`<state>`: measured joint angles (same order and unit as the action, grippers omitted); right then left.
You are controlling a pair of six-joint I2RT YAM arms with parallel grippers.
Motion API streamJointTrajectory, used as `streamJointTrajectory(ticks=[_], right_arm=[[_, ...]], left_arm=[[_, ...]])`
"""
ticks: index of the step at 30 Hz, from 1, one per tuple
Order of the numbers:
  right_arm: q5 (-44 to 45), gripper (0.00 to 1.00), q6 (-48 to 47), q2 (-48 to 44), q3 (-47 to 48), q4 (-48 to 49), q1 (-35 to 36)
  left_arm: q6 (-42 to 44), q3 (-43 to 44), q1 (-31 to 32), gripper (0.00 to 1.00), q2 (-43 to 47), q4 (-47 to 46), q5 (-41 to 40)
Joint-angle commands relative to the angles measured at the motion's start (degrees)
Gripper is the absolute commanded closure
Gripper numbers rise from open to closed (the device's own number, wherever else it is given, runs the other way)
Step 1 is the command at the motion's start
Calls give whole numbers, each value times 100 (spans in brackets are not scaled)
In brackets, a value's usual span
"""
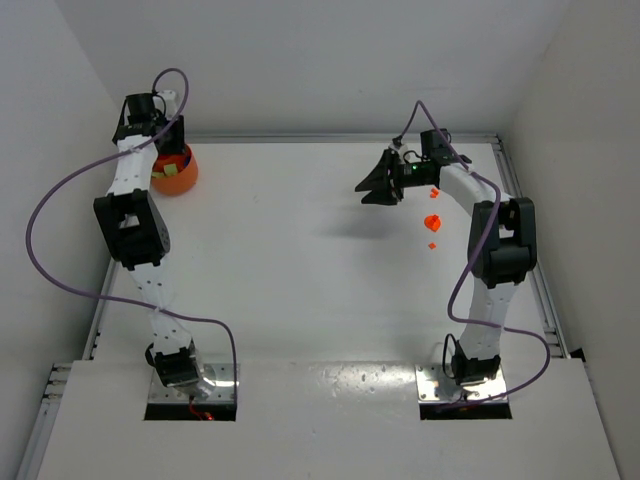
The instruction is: Sort the legos into containers by color
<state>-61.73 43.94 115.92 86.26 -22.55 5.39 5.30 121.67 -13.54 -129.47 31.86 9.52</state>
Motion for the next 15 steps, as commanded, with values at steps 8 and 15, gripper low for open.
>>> streamJointTrajectory(ticks=[8, 15], right_arm=[[2616, 54, -2783, 201, 2548, -2454, -195], [5389, 59, -4507, 720, 3249, -2449, -687]], left_arm=[[-29, -432, 9, 52, 1237, -496, 1891], [305, -2003, 886, 24, 2810, -549, 2660]])
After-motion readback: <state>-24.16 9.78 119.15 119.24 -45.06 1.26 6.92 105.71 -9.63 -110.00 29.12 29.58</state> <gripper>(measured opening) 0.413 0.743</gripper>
